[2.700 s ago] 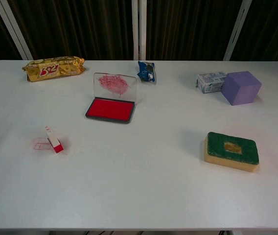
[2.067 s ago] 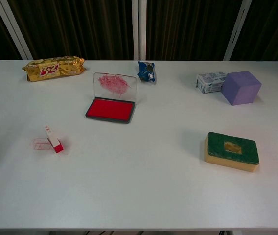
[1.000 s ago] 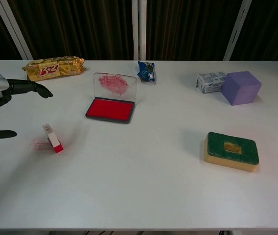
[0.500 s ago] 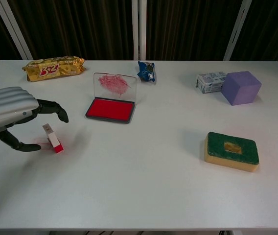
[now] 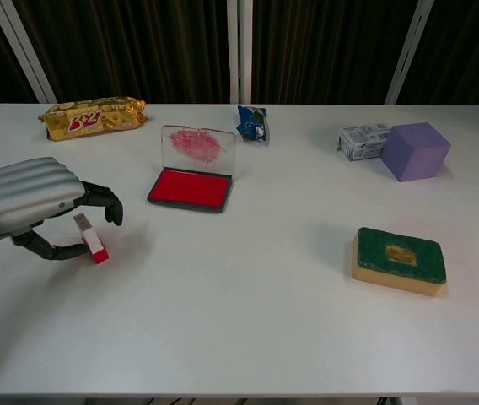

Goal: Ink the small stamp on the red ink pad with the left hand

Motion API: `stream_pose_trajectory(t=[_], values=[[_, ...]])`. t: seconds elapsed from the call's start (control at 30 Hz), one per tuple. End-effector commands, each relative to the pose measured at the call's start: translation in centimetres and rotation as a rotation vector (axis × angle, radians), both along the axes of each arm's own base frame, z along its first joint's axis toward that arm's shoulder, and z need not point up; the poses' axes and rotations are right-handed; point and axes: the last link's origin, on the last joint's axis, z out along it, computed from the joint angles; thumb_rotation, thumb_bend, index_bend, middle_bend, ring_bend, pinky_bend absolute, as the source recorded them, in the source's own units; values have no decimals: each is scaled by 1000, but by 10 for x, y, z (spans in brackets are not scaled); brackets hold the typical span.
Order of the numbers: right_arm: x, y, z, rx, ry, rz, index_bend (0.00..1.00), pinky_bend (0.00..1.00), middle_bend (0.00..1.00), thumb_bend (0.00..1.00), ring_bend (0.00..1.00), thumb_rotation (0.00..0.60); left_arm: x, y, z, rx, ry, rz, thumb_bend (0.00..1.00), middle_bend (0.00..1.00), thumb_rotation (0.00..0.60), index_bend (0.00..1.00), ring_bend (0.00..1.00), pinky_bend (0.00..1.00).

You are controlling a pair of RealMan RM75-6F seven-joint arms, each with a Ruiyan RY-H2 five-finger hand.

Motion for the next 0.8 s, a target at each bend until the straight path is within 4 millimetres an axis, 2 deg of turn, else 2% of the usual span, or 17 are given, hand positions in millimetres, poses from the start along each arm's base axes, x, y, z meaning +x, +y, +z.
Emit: stream_pose_trajectory(t=[0.03,0.17,0.8], values=[[0,0,0,1,0,1,0,0,0,272,0,600,1,1,1,11,-17,-3,308,427,600,411,920,1000],[0,0,-1,3,1,3,0,0,0,273,0,600,-1,2,1,14,-20,-9,308,465,600,447,926,1000],[0,-1,-1,5,2,-1,0,0,0,275,0,600,-6,5,-6,8,-14,12,308,496,600,489,929,1000]])
